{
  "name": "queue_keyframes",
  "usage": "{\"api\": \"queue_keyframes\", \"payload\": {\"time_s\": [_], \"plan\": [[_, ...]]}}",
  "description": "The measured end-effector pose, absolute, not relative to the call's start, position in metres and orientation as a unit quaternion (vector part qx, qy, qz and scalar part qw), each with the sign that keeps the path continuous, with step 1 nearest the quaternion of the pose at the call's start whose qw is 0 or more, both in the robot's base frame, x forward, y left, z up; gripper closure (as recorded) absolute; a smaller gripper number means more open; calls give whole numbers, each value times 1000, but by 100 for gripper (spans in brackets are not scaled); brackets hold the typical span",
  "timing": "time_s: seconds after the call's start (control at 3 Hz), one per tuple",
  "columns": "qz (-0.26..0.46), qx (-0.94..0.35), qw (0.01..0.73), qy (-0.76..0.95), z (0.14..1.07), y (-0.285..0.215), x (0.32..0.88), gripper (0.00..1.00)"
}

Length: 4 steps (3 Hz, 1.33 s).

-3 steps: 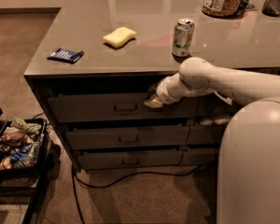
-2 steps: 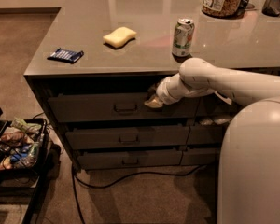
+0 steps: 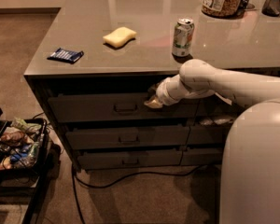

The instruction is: Open top drawer

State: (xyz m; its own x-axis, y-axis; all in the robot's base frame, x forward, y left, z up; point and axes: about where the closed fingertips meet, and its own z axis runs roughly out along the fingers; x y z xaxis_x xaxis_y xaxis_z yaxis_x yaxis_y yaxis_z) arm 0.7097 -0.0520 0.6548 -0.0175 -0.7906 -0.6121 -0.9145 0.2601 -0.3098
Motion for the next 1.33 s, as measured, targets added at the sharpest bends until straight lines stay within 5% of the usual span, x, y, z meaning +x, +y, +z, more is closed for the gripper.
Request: {"api": "queue_keyframes", "payload": {"time_s": [1.33], "plan": [[86, -595, 374, 706, 657, -52, 709, 71]]}}
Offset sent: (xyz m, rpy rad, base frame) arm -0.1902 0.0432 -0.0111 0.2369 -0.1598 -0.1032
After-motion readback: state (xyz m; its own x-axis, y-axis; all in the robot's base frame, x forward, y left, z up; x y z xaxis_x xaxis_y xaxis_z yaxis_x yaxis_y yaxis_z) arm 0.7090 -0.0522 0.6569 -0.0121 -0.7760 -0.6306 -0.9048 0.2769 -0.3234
